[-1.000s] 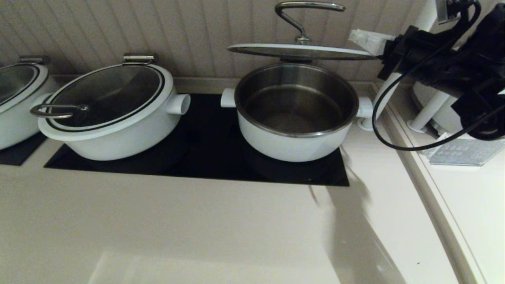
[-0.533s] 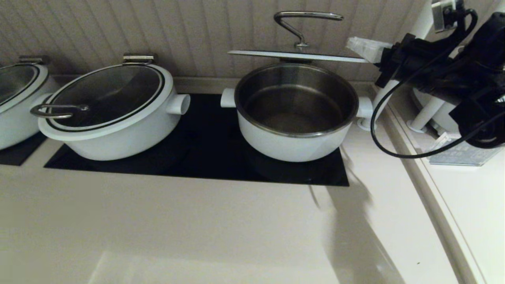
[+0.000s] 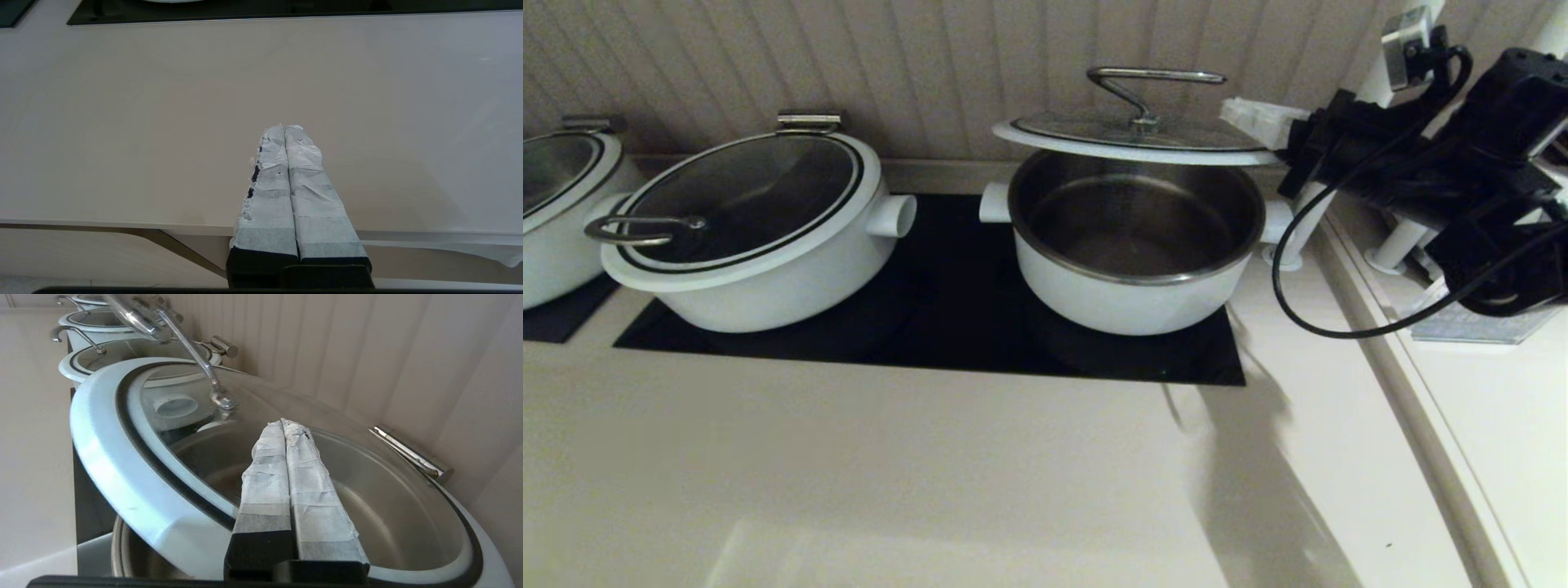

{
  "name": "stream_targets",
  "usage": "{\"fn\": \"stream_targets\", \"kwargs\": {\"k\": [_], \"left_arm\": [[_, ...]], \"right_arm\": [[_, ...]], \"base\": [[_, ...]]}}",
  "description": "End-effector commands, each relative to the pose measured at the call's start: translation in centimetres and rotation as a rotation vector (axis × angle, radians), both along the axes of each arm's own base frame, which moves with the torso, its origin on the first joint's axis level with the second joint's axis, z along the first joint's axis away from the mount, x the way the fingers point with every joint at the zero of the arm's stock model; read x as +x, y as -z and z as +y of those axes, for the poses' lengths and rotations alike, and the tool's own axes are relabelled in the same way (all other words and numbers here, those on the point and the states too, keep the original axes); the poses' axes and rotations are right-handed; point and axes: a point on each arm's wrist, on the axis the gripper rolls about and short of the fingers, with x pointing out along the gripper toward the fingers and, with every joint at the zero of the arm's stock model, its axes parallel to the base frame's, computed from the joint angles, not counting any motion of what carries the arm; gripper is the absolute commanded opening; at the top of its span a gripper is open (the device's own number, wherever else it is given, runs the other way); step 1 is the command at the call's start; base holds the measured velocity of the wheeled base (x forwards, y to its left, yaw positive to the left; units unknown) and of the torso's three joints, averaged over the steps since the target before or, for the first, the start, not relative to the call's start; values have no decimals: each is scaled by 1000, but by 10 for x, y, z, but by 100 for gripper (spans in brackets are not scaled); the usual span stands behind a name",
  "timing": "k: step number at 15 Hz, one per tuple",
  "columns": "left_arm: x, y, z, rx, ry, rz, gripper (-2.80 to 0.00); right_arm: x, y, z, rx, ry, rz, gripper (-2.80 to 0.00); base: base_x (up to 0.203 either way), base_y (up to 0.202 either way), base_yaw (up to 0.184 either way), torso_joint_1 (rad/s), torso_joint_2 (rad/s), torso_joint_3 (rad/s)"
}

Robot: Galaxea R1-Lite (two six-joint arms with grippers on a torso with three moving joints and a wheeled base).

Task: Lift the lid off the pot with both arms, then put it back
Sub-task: Close the pot lid

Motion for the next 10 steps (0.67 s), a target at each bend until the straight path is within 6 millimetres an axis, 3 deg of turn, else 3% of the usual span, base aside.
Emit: {"fn": "stream_targets", "kwargs": {"k": [1, 10], "left_arm": [[0, 0, 0, 0, 0, -1, -280], [0, 0, 0, 0, 0, -1, -280]], "right_arm": [[4, 11, 1, -6, -4, 21, -280], [7, 39, 2, -17, -1, 57, -280]], "base": [[0, 0, 0, 0, 0, 0], [0, 0, 0, 0, 0, 0]]}}
